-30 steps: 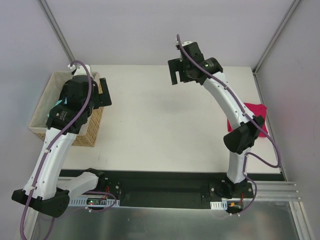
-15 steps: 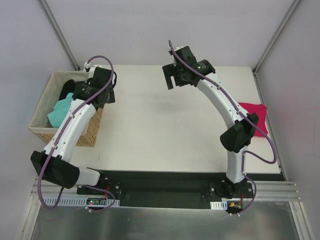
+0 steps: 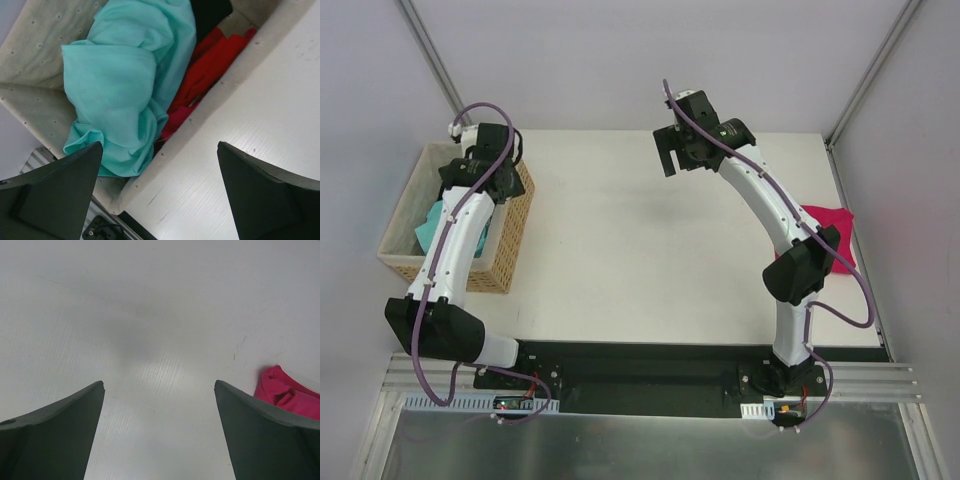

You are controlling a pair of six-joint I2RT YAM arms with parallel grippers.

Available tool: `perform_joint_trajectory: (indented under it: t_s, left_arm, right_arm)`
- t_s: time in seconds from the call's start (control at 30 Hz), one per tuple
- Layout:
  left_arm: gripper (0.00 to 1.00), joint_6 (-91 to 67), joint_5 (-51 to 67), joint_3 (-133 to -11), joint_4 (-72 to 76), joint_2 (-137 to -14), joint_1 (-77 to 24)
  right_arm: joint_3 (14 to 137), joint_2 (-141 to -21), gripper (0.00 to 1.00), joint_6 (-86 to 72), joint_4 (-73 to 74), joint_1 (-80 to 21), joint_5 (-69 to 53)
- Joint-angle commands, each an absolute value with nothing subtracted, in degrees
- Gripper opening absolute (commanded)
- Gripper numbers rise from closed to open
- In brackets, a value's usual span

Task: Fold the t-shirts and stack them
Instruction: Grab crumpled tshirt from bin with the left arm

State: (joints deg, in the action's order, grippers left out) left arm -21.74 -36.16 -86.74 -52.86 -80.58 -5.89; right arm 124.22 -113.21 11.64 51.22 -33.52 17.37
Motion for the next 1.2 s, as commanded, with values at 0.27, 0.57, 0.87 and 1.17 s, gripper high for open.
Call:
perform_joint_trajectory:
  t_s: [0.27, 0.57, 0.87, 1.17]
  left_arm:
    - [0.99, -24.43, -34.71, -83.41, -55.02, -79.98, 3.43]
    - [0.99, -27.42, -31.82, -73.14, -49.67, -76.82, 8.26]
    - [0.97, -25.93, -27.34, -68.12, -46.23, -75.24, 13.35]
    - [0.00, -24.70, -22.16, -66.01, -44.56, -74.36, 15.03]
  right_arm:
    - [123.92, -107.84, 0.96, 12.31, 51.15, -33.31, 19.33]
    - [125.24, -106.79, 0.96, 11.08, 54.58, -33.31, 20.04]
    - [131.66, -109.34, 0.96, 9.41, 59.06, -33.75, 20.04]
    - [132.37, -109.78, 0.96, 8.09, 58.80, -35.42, 19.95]
